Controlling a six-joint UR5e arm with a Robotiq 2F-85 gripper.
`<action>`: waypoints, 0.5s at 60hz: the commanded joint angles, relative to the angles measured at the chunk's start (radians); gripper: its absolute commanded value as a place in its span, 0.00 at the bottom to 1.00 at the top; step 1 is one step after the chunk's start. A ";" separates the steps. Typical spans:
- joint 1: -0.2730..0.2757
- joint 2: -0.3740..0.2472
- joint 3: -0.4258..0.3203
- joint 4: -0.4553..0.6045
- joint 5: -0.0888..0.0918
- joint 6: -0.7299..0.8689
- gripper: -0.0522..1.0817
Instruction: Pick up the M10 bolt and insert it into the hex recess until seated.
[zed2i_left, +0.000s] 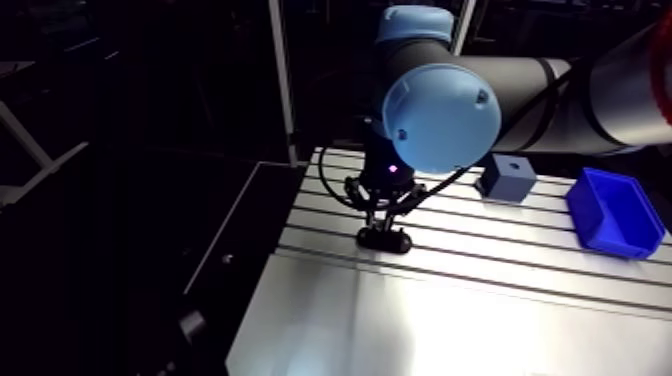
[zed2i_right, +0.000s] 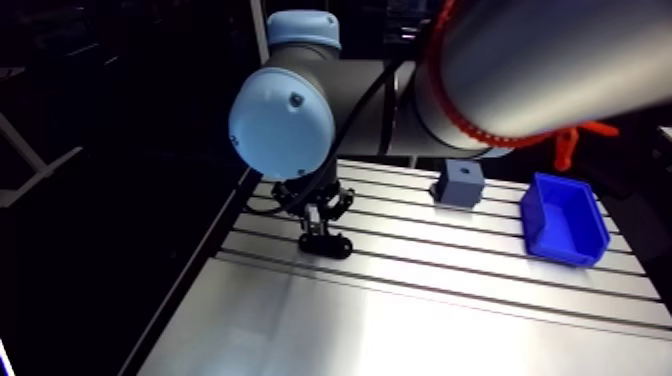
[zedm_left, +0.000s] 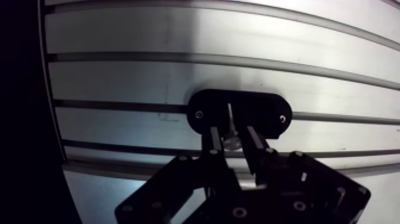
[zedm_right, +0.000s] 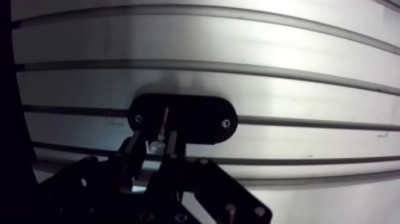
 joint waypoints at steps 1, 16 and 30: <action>0.000 -0.001 0.000 0.000 -0.001 0.000 0.63; 0.000 0.000 0.000 0.000 -0.001 0.000 0.64; 0.000 0.003 0.000 0.000 -0.001 0.000 0.64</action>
